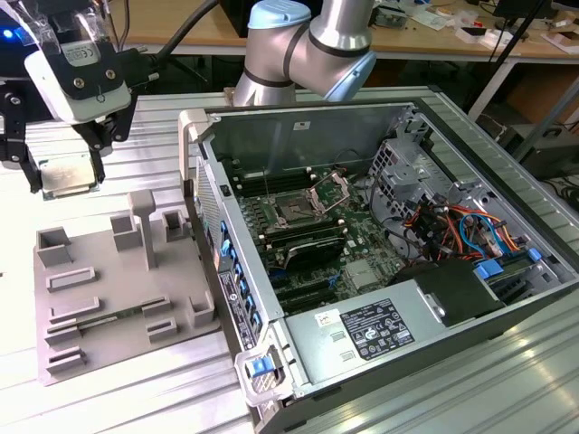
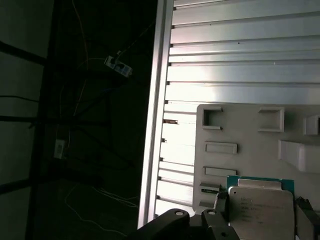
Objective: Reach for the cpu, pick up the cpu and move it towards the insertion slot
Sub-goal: 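Pick up the cpu and move it towards the insertion slot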
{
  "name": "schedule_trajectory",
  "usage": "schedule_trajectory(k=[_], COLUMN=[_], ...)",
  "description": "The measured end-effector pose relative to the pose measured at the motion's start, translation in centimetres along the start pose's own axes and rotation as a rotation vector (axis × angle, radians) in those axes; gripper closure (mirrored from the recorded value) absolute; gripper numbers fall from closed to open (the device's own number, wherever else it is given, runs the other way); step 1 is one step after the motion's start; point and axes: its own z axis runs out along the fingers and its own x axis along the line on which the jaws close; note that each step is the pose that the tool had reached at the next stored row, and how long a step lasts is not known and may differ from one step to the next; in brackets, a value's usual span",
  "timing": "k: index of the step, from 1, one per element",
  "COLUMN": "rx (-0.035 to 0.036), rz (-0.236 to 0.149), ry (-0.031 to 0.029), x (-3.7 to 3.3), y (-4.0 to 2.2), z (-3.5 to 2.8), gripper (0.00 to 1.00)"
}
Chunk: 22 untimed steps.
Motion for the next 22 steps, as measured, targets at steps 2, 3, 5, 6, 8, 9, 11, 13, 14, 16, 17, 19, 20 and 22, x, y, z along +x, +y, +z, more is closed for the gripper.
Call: schedule_trajectory(k=[2, 3, 5, 6, 8, 9, 11, 13, 14, 16, 17, 19, 20, 22], rx=[0.0000, -0.0001, -0.0001, -0.0001, 0.0000, -0.0001, 0.0000, 0.0000, 0.0000, 0.0000, 0.0000, -0.0001, 0.0000, -0.0001], rz=[0.000, 0.000, 0.000, 0.000, 0.000, 0.000, 0.000, 0.000, 0.000, 0.000, 0.000, 0.000, 0.000, 0.000], ry=[0.0001, 0.0000, 0.0000, 0.0000, 0.0001, 0.0001, 0.0001, 0.0001, 0.0001, 0.0000, 0.0000, 0.0000, 0.0001, 0.0000], x=[-0.13, -0.24, -0.39, -0.46, -0.65, -0.78, -0.97, -1.14, -1.22, -1.42, -1.53, -1.73, -1.81, -1.97], y=[-0.01, -0.03, -0.04, -0.05, -0.07, -0.09, -0.11, -0.13, -0.14, -0.16, -0.17, -0.19, -0.20, -0.22], z=[0.00, 0.00, 0.00, 0.00, -0.01, -0.01, -0.01, -0.01, -0.01, -0.01, -0.01, -0.01, -0.01, -0.01], gripper=[0.45, 0.45, 0.45, 0.45, 0.45, 0.45, 0.45, 0.45, 0.45, 0.45, 0.45, 0.45, 0.45, 0.45])
